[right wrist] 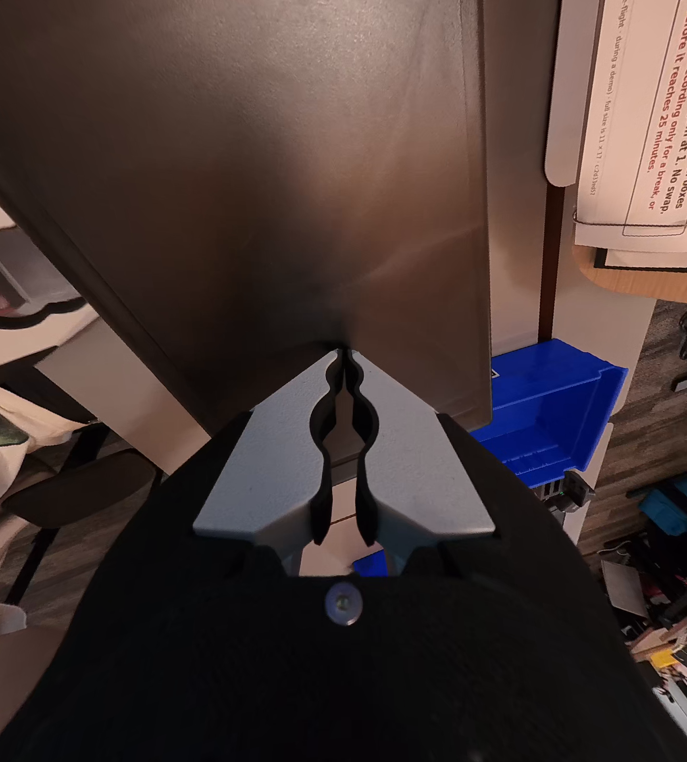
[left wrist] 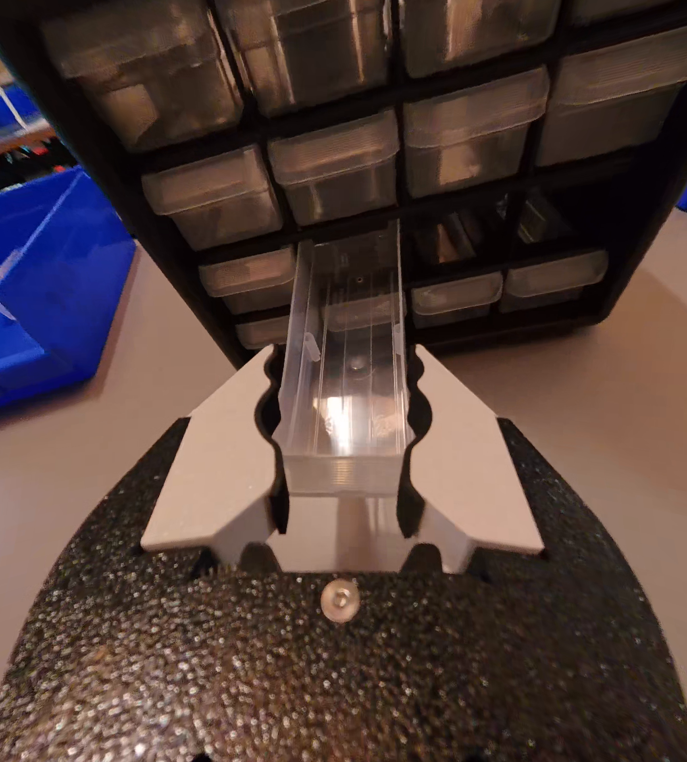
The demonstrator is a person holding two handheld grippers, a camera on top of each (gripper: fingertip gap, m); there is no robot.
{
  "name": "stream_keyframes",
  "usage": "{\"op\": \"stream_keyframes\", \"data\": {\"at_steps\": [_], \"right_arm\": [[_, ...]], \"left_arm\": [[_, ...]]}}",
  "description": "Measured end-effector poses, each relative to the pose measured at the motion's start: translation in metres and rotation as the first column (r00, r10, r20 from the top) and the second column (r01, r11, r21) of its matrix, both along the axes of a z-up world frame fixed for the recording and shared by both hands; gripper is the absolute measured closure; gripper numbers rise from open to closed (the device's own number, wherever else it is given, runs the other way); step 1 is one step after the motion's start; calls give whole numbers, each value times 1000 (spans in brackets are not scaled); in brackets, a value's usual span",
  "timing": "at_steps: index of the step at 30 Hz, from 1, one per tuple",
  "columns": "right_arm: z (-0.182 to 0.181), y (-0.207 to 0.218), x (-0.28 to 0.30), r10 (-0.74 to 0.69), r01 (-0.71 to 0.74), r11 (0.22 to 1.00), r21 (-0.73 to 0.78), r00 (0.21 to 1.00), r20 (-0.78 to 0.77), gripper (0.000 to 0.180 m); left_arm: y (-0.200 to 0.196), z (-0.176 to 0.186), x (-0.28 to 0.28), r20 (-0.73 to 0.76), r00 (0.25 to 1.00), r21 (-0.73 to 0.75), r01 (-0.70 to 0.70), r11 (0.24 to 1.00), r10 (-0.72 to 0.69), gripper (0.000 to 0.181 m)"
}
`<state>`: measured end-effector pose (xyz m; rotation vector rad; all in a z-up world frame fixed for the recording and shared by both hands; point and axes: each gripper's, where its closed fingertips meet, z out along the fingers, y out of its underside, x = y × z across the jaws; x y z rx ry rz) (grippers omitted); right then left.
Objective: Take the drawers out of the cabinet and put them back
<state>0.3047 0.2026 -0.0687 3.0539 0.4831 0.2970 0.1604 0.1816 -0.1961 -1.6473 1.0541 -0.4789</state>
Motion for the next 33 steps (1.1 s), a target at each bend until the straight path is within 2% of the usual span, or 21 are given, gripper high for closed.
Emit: {"op": "stream_keyframes", "data": {"at_steps": [1,6,11,19,21,24,27,28,29,30,31,33], "right_arm": [[0,0,0,-4,4,1000,-1,1000,-2,180],[0,0,0,1,-1,1000,-20,1000,28,180],[0,0,0,6,-3,999,-40,998,68,180],[0,0,0,-9,13,999,-46,997,82,180],[0,0,0,-14,17,999,-44,996,83,180],[0,0,0,-15,19,999,-43,996,90,180],[0,0,0,-18,21,999,-43,996,88,180],[0,0,0,-20,24,999,-44,996,84,180],[0,0,0,-25,29,999,-44,996,81,180],[0,0,0,-27,31,999,-45,996,80,180],[0,0,0,-27,31,998,-45,996,81,180],[0,0,0,-30,34,998,-46,996,88,180]], "left_arm": [[0,3,2,27,1000,15,-9,1000,8,122],[-1,24,16,161,987,159,-6,987,-20,125],[10,28,33,213,976,191,13,982,-54,125],[7,31,42,266,953,278,67,958,-144,125],[7,31,40,273,950,269,74,960,-149,121],[5,33,32,275,947,290,80,954,-163,98],[-4,35,16,274,943,320,97,942,-191,86],[-8,36,7,279,941,321,97,942,-192,89],[-10,36,-4,285,940,320,90,943,-186,102],[-14,35,-14,283,940,328,94,940,-192,134],[-21,32,-22,266,937,339,127,932,-225,177],[-28,29,-34,249,936,346,152,926,-247,181]]}}
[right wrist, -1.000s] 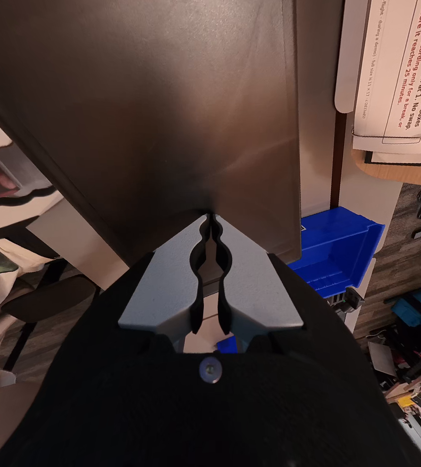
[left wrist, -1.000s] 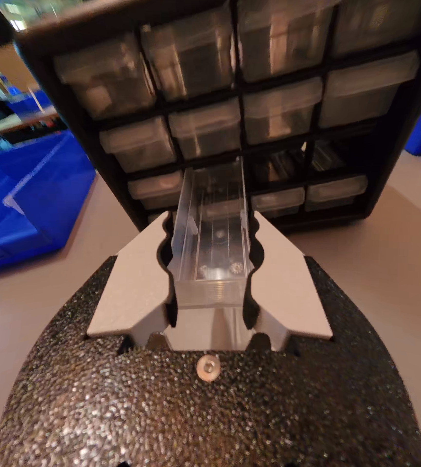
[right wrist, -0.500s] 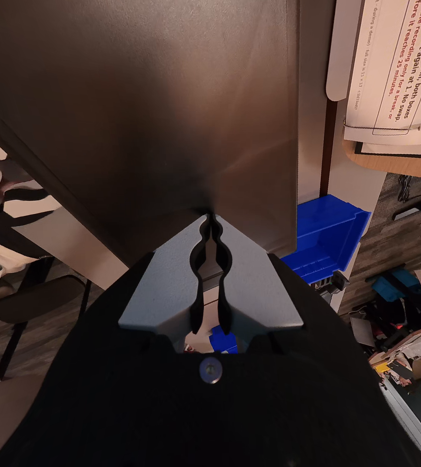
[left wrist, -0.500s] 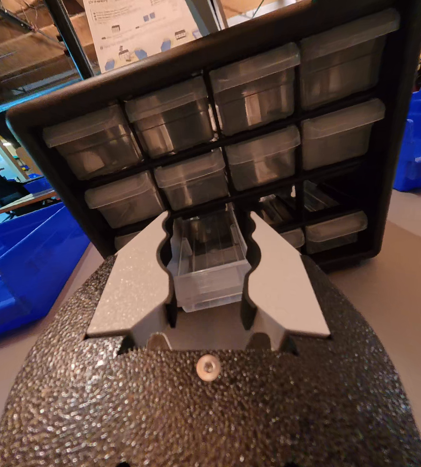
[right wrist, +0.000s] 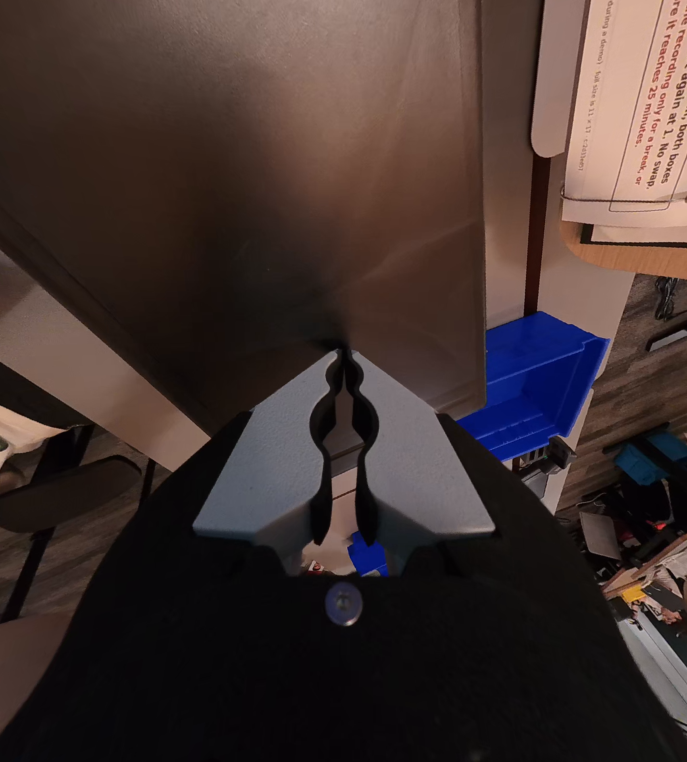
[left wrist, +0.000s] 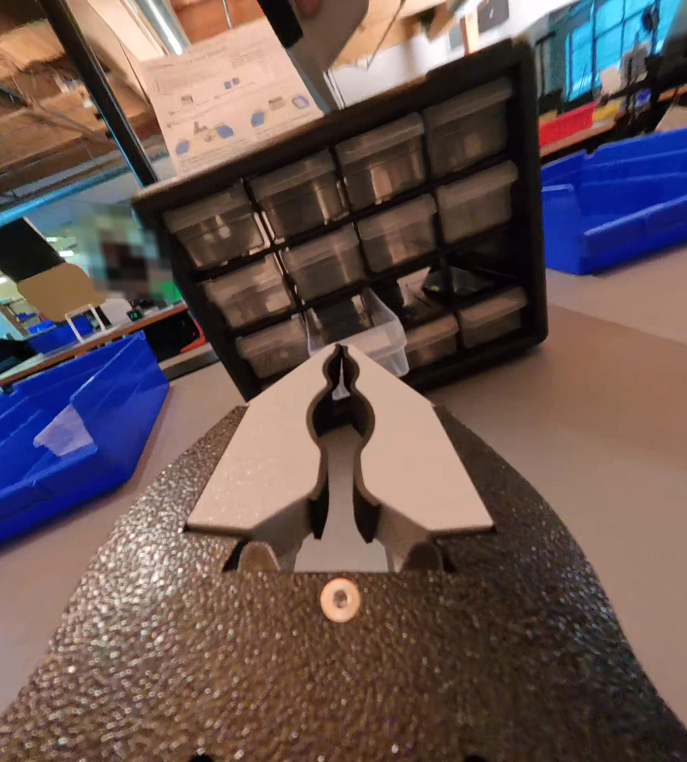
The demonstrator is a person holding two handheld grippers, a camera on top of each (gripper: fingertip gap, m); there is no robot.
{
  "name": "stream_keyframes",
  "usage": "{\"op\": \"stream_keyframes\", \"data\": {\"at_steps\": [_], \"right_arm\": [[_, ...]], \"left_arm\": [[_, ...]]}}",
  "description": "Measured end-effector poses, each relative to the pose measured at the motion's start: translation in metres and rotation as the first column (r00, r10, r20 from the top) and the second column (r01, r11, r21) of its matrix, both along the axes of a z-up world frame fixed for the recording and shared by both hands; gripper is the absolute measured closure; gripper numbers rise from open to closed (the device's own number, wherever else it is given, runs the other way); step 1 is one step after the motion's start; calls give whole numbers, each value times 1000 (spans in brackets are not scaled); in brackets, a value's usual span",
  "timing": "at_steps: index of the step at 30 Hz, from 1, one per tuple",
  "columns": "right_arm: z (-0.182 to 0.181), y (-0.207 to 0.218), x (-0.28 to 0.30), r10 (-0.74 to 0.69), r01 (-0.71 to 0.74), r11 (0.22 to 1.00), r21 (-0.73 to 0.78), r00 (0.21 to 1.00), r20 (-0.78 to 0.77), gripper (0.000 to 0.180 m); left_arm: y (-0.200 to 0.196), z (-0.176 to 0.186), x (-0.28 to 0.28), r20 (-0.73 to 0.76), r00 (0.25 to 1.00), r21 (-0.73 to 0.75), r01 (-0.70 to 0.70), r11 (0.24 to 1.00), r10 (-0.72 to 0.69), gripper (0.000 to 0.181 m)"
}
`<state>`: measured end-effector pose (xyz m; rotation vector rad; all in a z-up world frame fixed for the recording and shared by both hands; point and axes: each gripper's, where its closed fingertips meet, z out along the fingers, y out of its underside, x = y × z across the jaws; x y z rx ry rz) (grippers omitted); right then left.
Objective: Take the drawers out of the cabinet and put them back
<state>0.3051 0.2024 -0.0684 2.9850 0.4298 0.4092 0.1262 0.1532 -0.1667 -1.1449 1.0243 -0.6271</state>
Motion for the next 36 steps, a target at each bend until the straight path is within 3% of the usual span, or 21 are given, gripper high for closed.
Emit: {"op": "stream_keyframes", "data": {"at_steps": [3,9,15,25,33,36], "right_arm": [[0,0,0,-8,8,1000,-5,1000,14,180],[0,0,0,-8,9,1000,-21,1000,30,180],[0,0,0,-18,18,1000,-12,1000,4,180],[0,0,0,-16,16,1000,-19,1000,5,180],[0,0,0,-14,14,1000,-28,1000,20,180],[0,0,0,-10,10,999,-32,1000,26,180]], "left_arm": [[5,-15,3,-132,991,-12,-36,999,34,181],[9,-29,25,-275,956,185,-55,981,106,181],[13,-27,44,-285,944,322,-70,944,167,181],[46,-28,86,-346,917,385,-54,921,199,181],[46,-34,94,-363,918,372,-16,928,161,181],[34,-22,81,-321,943,354,38,934,83,181]]}}
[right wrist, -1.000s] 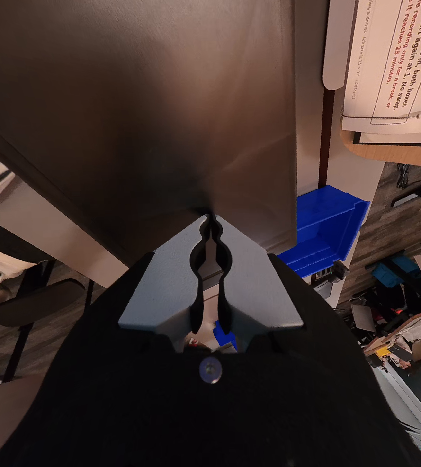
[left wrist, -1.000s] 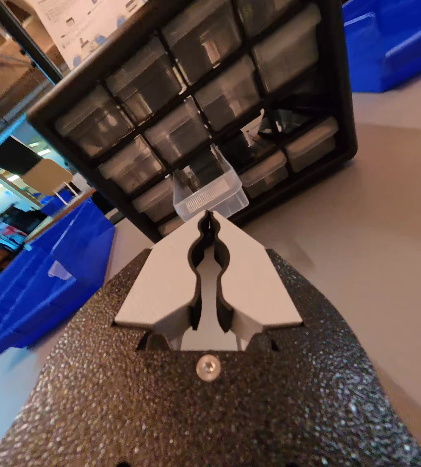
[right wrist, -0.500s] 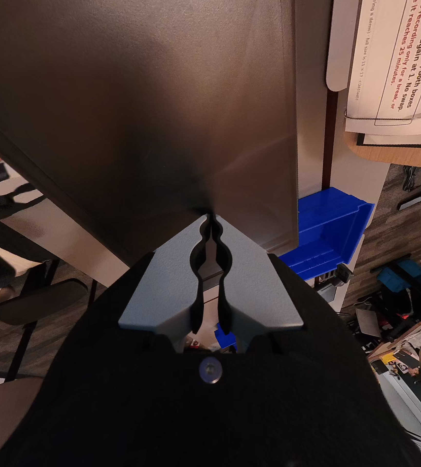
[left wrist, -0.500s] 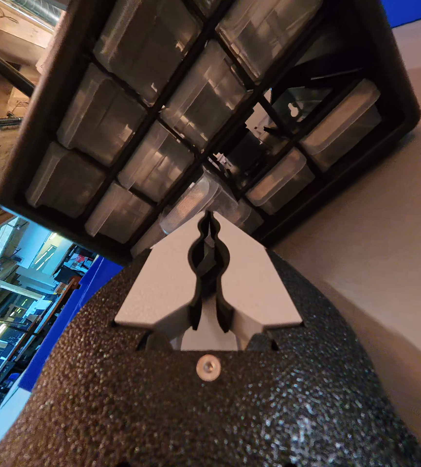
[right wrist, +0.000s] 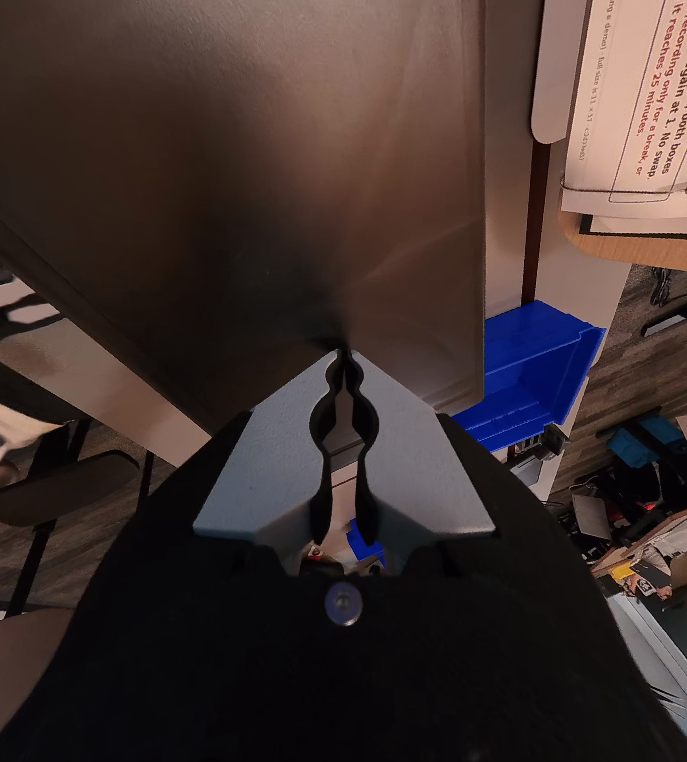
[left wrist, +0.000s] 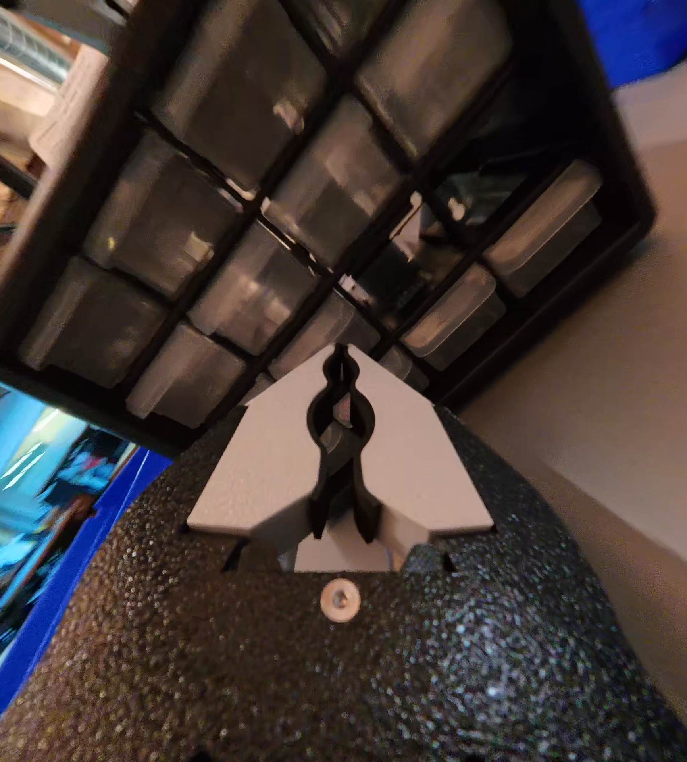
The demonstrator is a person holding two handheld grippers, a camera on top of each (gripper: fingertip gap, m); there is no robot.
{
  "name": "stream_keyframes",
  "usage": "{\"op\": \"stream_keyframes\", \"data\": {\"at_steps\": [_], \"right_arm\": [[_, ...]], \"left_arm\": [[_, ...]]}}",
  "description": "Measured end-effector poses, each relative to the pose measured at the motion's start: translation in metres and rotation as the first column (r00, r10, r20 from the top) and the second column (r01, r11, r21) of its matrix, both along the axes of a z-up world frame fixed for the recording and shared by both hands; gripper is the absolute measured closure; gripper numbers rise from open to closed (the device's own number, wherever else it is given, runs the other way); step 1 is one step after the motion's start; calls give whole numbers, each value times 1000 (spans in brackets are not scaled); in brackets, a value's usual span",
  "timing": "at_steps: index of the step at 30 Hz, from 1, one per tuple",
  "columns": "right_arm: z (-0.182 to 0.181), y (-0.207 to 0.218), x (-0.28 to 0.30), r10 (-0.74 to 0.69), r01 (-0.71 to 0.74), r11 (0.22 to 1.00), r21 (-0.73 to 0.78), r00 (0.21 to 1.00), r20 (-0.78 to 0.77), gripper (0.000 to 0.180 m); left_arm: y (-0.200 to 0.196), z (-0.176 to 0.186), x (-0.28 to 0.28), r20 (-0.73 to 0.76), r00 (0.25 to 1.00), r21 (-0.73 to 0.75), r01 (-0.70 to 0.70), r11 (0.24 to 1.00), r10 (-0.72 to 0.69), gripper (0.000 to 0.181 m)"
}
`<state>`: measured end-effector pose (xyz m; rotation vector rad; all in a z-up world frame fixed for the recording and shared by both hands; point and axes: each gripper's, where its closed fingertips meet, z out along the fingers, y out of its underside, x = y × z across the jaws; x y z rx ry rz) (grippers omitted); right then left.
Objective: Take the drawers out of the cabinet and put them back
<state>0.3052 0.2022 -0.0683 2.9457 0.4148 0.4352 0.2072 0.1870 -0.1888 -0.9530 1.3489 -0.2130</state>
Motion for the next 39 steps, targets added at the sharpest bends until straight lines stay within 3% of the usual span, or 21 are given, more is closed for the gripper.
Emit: {"op": "stream_keyframes", "data": {"at_steps": [5,8,11,14,17,20,23,26,28,33,39], "right_arm": [[0,0,0,16,-16,1000,8,1000,7,180],[0,0,0,23,-23,999,24,1000,2,180],[0,0,0,21,-21,999,29,1000,-5,180],[0,0,0,21,-21,1000,18,1000,5,180],[0,0,0,22,-22,1000,6,999,23,180],[0,0,0,27,-26,1000,-5,999,32,180],[0,0,0,24,-24,1000,-7,999,24,180],[0,0,0,23,-23,1000,0,1000,1,180],[0,0,0,22,-22,1000,8,1000,-21,180],[0,0,0,20,-19,1000,21,998,-64,180],[-1,1,0,31,-29,999,31,997,-69,180]], "left_arm": [[0,65,-56,186,951,-106,270,957,-248,181],[68,108,-96,229,945,-150,272,951,-234,175],[165,115,-121,35,990,-199,144,969,-140,171],[250,87,-135,-335,940,-202,-1,979,-68,165],[318,46,-147,-669,743,-134,-96,986,-19,161],[369,18,-152,-840,542,-41,-103,994,21,159],[399,-7,-146,-910,415,-71,-144,987,-5,158],[422,-28,-138,-937,348,-100,-172,980,-35,158],[437,-38,-131,-943,333,-89,-180,980,-24,158],[451,-54,-109,-918,394,-121,-190,974,-37,157],[458,-73,-124,-959,284,-81,-241,967,-10,168]]}}
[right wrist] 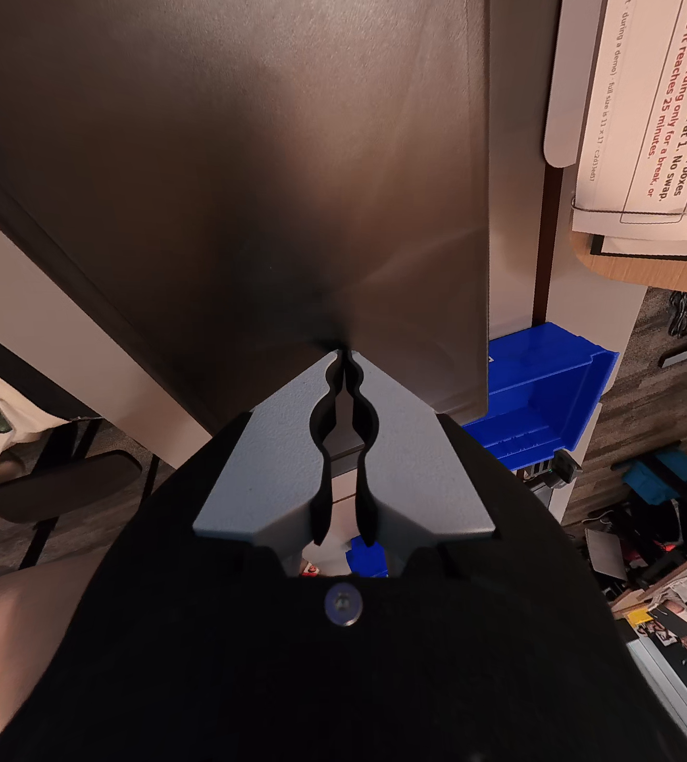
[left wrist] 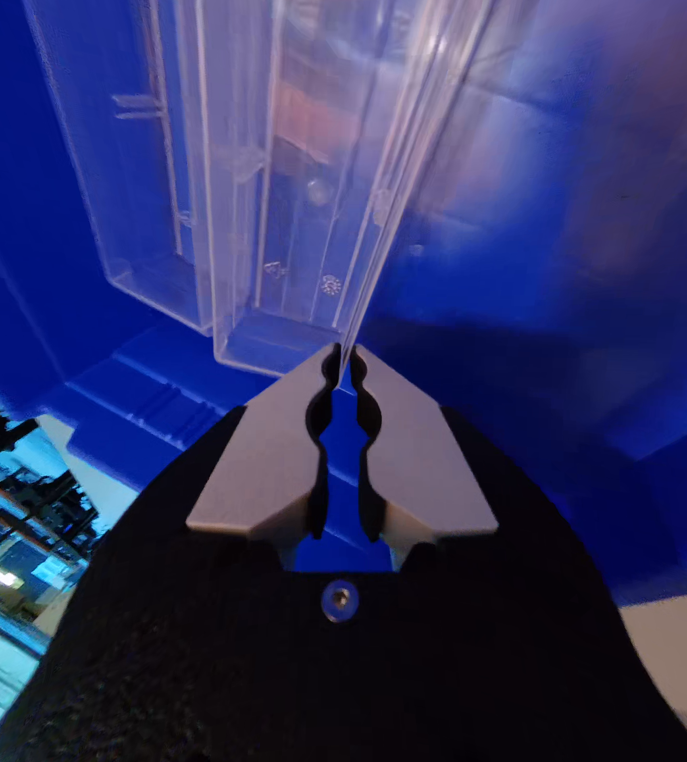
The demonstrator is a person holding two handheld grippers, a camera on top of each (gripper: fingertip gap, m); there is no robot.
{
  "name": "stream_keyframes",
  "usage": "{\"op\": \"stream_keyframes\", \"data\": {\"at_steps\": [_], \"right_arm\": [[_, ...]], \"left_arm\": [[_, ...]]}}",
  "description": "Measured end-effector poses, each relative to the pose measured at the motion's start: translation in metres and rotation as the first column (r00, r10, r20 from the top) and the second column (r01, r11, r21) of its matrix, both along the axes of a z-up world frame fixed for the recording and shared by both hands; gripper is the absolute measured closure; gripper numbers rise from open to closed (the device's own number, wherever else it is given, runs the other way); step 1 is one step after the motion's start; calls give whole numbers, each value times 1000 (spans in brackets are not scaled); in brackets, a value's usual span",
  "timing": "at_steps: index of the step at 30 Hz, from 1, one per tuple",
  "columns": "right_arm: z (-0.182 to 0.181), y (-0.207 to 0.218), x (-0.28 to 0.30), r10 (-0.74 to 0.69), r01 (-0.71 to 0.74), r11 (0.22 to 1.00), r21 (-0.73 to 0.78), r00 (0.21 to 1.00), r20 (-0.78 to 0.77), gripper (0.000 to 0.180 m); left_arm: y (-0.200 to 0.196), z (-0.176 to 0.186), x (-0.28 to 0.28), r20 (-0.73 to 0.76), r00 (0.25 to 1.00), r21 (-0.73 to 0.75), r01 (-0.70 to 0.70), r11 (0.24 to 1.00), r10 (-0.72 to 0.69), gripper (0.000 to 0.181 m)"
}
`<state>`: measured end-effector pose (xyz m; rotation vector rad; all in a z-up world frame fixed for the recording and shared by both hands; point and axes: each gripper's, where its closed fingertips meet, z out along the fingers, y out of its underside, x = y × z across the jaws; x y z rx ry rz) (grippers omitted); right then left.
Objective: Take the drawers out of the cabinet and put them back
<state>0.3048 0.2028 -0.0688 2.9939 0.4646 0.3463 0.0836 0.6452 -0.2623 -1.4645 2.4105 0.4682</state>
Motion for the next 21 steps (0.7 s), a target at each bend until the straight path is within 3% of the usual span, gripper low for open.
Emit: {"op": "stream_keyframes", "data": {"at_steps": [3,6,13,21], "right_arm": [[0,0,0,1,-1,1000,7,1000,-9,180],[0,0,0,-4,5,1000,15,1000,-18,180],[0,0,0,-18,18,1000,18,1000,-16,180],[0,0,0,-30,30,1000,-7,999,12,180]], "left_arm": [[-15,1,-9,-67,997,-73,-34,997,29,175],[-38,4,-21,-153,980,-154,-154,976,131,181],[-93,4,-20,-210,869,-320,-493,809,447,181],[-116,6,-17,-190,812,-328,-582,744,551,181]]}}
